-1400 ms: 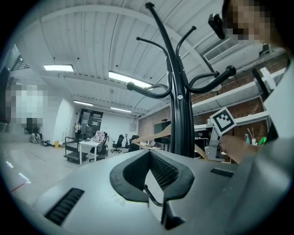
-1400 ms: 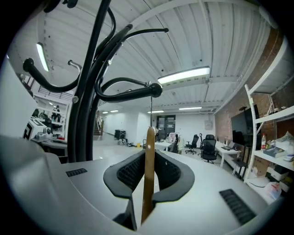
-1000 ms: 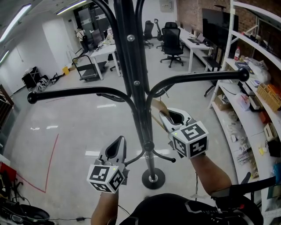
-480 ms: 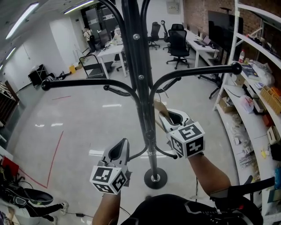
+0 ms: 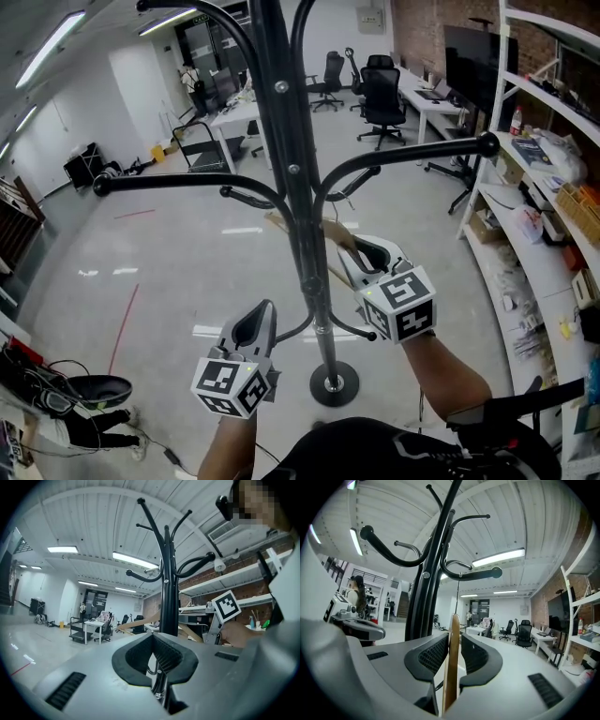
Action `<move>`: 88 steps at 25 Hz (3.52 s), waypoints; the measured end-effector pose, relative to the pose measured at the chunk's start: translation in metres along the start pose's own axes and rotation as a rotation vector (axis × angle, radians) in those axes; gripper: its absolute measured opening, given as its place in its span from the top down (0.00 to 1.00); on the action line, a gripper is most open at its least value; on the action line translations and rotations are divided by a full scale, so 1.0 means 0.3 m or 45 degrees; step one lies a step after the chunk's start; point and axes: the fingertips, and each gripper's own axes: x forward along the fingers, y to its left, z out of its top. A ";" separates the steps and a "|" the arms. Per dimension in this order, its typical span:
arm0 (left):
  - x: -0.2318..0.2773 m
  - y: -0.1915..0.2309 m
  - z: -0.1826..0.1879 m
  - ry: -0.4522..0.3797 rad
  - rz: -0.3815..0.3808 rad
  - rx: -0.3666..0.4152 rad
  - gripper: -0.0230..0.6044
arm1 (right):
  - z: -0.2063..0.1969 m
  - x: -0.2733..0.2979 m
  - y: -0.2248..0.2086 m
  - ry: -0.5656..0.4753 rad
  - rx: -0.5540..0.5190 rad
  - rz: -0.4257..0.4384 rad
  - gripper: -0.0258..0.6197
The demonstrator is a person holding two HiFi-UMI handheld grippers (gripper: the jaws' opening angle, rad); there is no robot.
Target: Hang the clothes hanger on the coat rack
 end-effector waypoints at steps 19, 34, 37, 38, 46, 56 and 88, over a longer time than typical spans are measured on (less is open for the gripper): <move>-0.002 -0.086 0.026 0.012 0.013 0.062 0.98 | 0.002 -0.190 -0.014 -0.098 0.038 0.025 0.86; -0.181 -0.241 -0.004 0.027 0.080 0.017 0.98 | 0.008 -0.435 0.015 -0.156 0.062 0.094 0.86; -0.249 -0.261 0.022 -0.020 0.062 0.017 0.98 | 0.038 -0.496 0.057 -0.165 0.048 0.071 0.86; -0.280 -0.267 0.029 -0.041 0.054 0.014 0.98 | 0.046 -0.523 0.074 -0.170 0.056 0.058 0.87; -0.656 -0.306 -0.019 -0.082 -0.020 -0.020 0.98 | 0.035 -0.784 0.354 -0.147 0.091 -0.024 0.95; -0.951 -0.462 -0.135 -0.034 -0.104 -0.141 0.98 | -0.041 -1.113 0.604 -0.033 0.123 -0.083 0.95; -2.026 -1.325 -0.182 -0.010 -0.096 -0.075 0.98 | -0.058 -2.318 1.148 -0.102 0.236 -0.042 0.95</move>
